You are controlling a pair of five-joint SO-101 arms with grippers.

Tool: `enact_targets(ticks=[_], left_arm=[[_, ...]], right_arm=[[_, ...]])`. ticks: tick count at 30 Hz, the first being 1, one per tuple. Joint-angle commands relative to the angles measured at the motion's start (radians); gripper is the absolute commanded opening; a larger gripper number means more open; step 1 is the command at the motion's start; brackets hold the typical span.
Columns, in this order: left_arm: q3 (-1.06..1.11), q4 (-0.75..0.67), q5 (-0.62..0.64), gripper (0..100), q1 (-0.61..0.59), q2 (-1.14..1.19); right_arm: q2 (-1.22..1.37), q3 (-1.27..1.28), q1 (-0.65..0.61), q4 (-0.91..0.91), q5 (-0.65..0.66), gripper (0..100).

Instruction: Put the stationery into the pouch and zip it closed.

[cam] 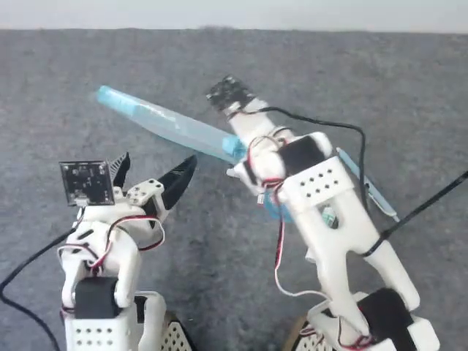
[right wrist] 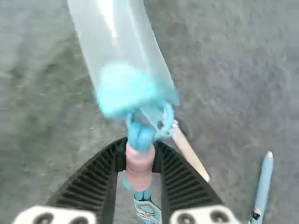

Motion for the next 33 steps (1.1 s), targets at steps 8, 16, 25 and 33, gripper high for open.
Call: enact_targets(ticks=[8,16,25,33], left_arm=[[-0.012,0.005,-0.011,39,-0.008,-0.028],[0.008,-0.002,-0.015,39,-0.009,-0.026],[0.142,-0.083,-0.080,33,0.121,-0.018],[0.148,-0.051,-0.126,31,0.252,-0.020]], right_arm=[[-0.312,0.017,0.027,0.024,0.043,0.7],[-0.526,0.278,-0.193,0.007,0.098,0.7],[-0.432,-0.255,0.039,0.193,0.034,0.6],[0.054,-0.769,-0.099,0.435,-0.049,0.7]])
